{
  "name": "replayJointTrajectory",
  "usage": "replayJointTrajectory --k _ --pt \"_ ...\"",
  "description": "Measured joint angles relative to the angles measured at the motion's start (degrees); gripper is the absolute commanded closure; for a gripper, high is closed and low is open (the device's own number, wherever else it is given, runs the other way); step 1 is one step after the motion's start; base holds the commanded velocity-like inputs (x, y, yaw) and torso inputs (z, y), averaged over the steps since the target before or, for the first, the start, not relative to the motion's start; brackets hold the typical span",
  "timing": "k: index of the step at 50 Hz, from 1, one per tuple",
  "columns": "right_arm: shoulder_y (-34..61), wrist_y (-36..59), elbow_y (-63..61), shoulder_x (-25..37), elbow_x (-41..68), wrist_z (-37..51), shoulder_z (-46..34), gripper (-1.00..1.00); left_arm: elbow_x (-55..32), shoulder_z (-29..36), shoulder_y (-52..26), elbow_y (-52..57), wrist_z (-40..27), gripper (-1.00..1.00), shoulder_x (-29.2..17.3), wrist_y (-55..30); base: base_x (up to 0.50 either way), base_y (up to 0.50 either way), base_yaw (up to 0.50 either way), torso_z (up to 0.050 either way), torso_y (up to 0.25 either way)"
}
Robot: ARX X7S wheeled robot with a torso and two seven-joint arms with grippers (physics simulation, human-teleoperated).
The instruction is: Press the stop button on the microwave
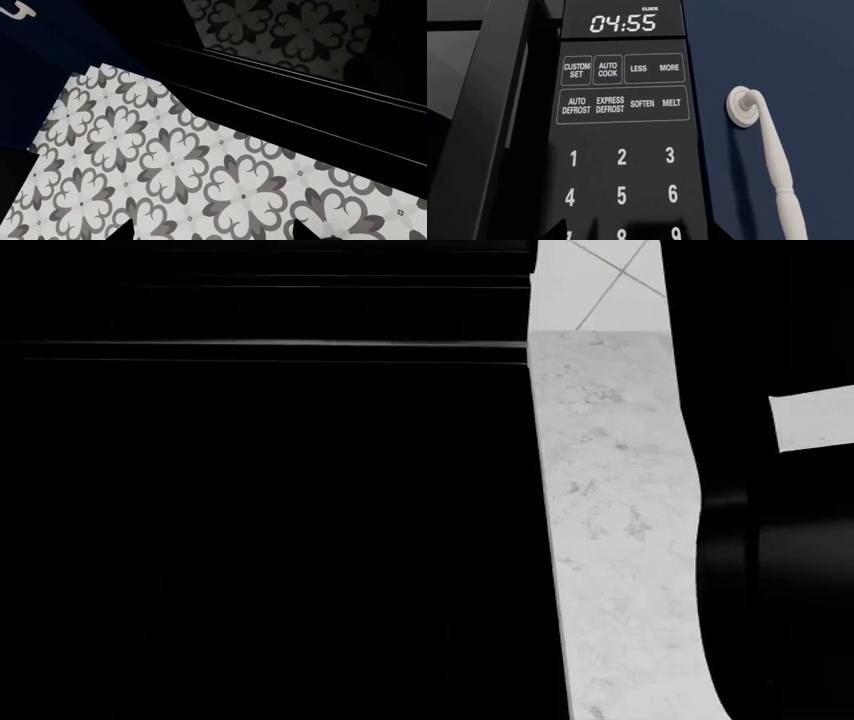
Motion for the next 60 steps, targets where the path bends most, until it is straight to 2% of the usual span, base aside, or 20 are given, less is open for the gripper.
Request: replayJointTrajectory --k 13,26,27,48,60 --pt "-0.3 1.1 -1.5 0.7 0.8 0.6 0.1 -1.00 0.0 0.0 0.0 0.0 0.0 -1.00 0.0 0.0 0.00 0.00 0.00 0.000 0.000" --pt "-1.2 8.4 -11.8 4.1 4.4 4.3 0.6 -1.00 0.0 0.0 0.0 -0.1 0.0 -1.00 0.0 0.0 0.00 0.00 0.00 0.000 0.000" --pt "-1.2 9.0 -12.5 4.3 4.7 4.5 0.7 1.00 0.0 0.0 0.0 -0.1 0.0 -1.00 0.0 0.0 0.00 0.00 0.00 0.000 0.000" --pt "-2.6 19.3 -25.7 8.7 10.5 11.3 2.1 1.00 0.0 0.0 0.0 -0.1 0.0 -1.00 0.0 0.0 0.00 0.00 0.00 0.000 0.000" --pt "-6.1 20.9 -28.2 11.2 11.2 12.6 1.8 1.00 0.0 0.0 0.0 -0.1 0.0 -1.00 0.0 0.0 0.00 0.00 0.00 0.000 0.000"
